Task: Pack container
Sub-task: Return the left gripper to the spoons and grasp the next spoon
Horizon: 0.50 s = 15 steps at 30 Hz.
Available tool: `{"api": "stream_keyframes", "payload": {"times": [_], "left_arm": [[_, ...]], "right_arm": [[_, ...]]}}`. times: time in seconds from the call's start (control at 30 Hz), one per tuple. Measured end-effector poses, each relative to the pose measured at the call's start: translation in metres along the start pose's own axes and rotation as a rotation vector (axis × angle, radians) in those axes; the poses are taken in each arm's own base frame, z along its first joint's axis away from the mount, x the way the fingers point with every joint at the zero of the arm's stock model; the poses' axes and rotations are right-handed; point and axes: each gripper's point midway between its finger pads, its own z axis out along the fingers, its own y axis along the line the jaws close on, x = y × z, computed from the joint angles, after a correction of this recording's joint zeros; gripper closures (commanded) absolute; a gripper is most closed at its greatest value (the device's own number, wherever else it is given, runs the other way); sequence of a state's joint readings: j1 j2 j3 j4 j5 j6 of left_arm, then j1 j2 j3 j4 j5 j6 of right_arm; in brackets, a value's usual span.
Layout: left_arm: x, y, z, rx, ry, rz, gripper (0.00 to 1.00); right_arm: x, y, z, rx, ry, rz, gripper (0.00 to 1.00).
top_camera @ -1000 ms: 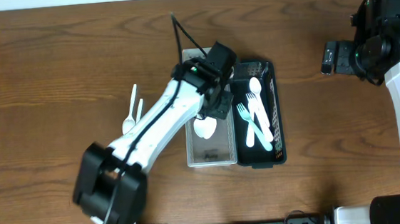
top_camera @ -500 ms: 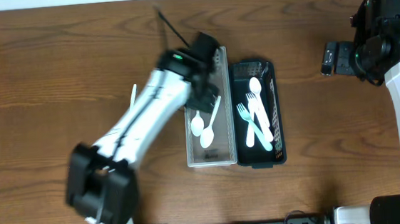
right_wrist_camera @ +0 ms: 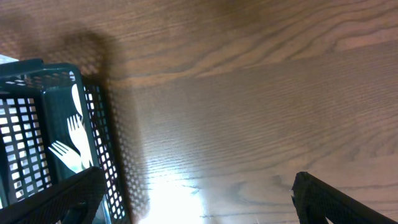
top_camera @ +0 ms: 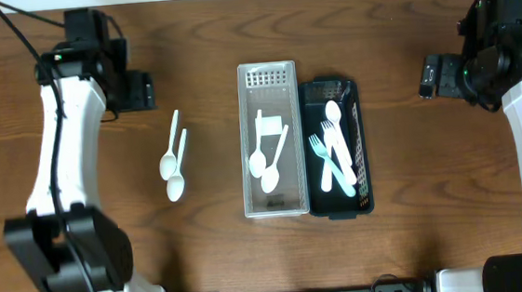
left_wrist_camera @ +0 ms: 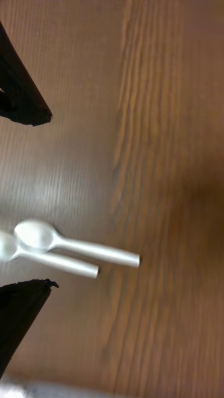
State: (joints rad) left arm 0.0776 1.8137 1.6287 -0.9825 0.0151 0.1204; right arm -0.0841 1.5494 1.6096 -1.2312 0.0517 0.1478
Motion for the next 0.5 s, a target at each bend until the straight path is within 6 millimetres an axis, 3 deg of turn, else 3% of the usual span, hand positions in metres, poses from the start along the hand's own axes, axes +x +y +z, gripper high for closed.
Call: {"api": "stream_keyframes", "payload": {"times": [0.1,0.27,0.5], "left_arm": [[0.005,0.005,0.031,0.0,0.067,0.001,0.18],[0.02,-0.003,0.073,0.012,0.177,0.024,0.18],[0.042,-0.015,0.113,0.025,0.292,0.049,0.18]], "right_arm": [[0.0,0.0,0.0,0.0,0.0,0.0,0.01],[0.0,0.0,0.0,0.0,0.0,0.0,0.01],[0.0,0.0,0.0,0.0,0.0,0.0,0.01]]}}
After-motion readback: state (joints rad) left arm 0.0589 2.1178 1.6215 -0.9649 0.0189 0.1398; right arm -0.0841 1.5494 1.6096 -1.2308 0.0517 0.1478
